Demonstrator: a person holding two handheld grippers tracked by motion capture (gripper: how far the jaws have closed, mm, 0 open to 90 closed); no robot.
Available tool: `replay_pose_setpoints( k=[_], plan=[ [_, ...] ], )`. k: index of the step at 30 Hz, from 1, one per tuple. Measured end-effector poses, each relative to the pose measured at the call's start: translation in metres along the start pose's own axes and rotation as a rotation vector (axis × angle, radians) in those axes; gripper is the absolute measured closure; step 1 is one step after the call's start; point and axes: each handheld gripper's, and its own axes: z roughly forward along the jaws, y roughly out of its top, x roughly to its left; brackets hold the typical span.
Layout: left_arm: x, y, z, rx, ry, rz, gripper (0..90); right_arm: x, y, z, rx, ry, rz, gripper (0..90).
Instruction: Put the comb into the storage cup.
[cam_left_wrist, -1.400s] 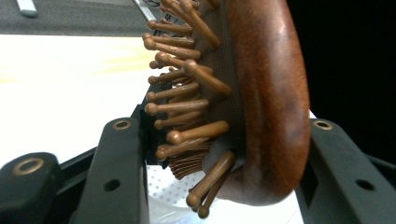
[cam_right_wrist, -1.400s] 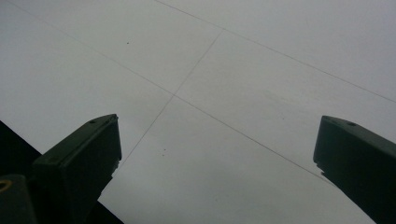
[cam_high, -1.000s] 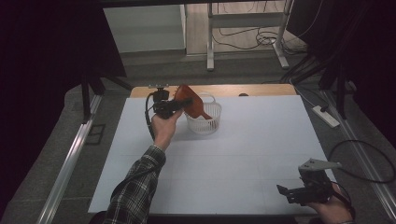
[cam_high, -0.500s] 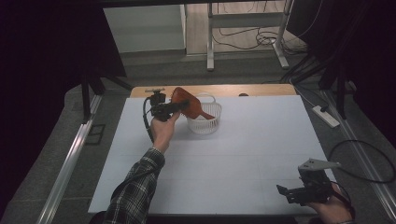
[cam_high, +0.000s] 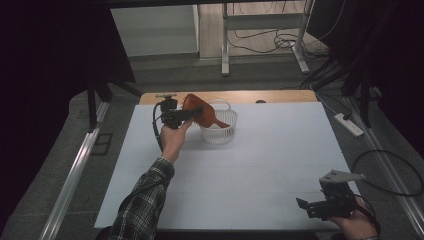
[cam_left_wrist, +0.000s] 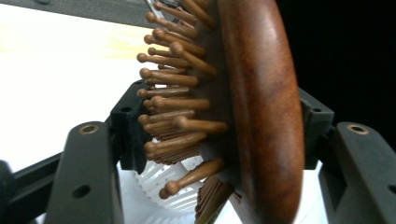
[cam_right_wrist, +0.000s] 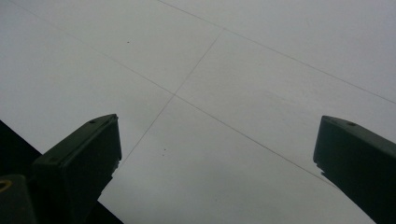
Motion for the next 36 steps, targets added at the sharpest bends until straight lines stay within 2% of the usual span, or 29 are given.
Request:
replay_pose_setpoints(
  k=[10, 14, 19, 20, 25, 30, 36],
  plan=[
    [-0.002, 0.004, -0.003, 0.018, 0.021, 0.047, 29.5, 0.0, 0.0, 0.0, -0.001, -0.001, -0.002, 0.9],
    [-0.005, 0.006, -0.005, 0.036, 0.042, 0.092, 25.7, 0.001, 0.0, 0.0, 0.001, -0.001, -0.005, 0.9],
    [-0.006, 0.008, -0.008, 0.049, 0.061, 0.121, 21.2, 0.001, 0.0, 0.0, 0.0, -0.004, -0.006, 0.9],
    [-0.006, 0.008, -0.009, 0.064, 0.07, 0.141, 20.5, 0.001, 0.0, 0.0, 0.0, -0.004, -0.006, 0.9],
    [-0.008, 0.008, -0.011, 0.086, 0.089, 0.177, 17.1, 0.001, 0.0, 0.0, -0.001, -0.006, -0.006, 0.9],
    [-0.008, 0.007, -0.013, 0.098, 0.087, 0.197, 13.6, 0.001, 0.0, 0.0, 0.0, -0.006, -0.005, 0.8],
    [-0.009, 0.005, -0.016, 0.13, 0.111, 0.231, 10.7, 0.001, 0.0, 0.0, -0.001, -0.008, -0.005, 0.7]
  ],
)
